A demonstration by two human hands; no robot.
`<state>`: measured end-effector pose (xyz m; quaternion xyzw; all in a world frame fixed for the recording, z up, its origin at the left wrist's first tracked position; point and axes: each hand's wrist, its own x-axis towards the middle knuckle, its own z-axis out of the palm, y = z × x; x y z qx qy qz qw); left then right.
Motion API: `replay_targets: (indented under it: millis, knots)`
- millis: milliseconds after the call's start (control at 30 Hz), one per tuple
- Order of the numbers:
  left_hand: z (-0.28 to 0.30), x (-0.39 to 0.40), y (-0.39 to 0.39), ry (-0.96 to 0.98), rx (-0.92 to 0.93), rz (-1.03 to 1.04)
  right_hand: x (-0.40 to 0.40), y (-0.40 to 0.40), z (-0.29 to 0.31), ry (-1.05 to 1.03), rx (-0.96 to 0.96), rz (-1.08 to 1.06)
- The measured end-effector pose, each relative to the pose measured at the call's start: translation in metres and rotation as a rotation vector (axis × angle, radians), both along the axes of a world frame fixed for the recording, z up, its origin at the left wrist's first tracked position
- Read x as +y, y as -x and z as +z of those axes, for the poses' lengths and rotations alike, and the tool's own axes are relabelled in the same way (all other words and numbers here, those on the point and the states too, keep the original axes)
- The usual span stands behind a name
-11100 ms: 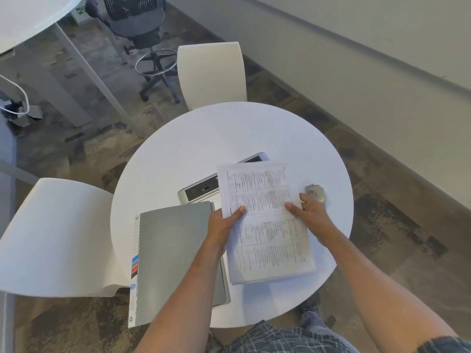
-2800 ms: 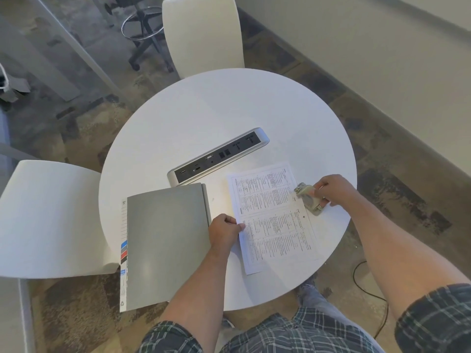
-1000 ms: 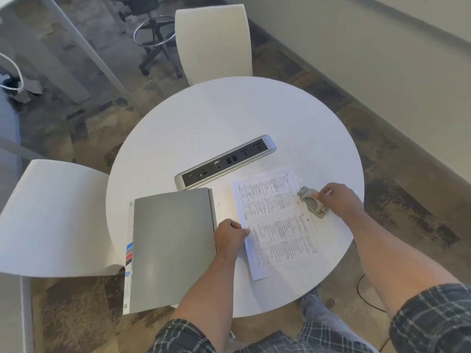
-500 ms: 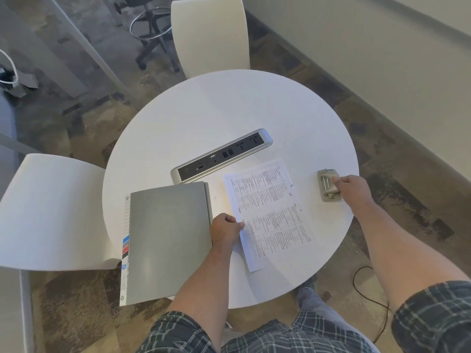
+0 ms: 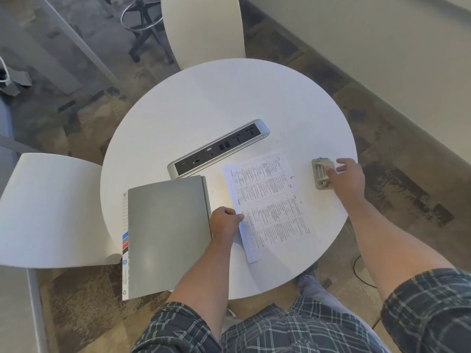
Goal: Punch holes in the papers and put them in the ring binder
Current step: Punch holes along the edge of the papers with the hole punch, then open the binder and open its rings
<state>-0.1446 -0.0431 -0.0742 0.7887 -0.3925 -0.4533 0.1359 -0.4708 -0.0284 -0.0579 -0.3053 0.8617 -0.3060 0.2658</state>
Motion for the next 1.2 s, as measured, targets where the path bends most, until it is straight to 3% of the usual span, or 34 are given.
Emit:
replay_targets:
  millis: [100, 300, 567, 933, 1200]
  knots:
    - [-0.001, 0.001, 0.0, 0.002, 0.016, 0.021, 0.01, -0.017, 0.004, 0.102, 0.193, 0.1]
    - [-0.005, 0.002, -0.001, 0.014, 0.025, 0.026, 0.018, -0.049, -0.01, -0.017, 0.117, 0.451]
    - [-0.006, 0.004, -0.004, 0.033, 0.057, 0.022, 0.01, -0.066, -0.025, -0.109, 0.126, 0.491]
    - [0.007, -0.005, 0.014, 0.031, 0.015, -0.104, 0.009, -0.074, -0.017, -0.297, 0.493, 0.591]
    - [0.018, -0.009, 0.014, 0.077, 0.079, -0.177, 0.006, -0.078, -0.008, -0.425, 0.543, 0.522]
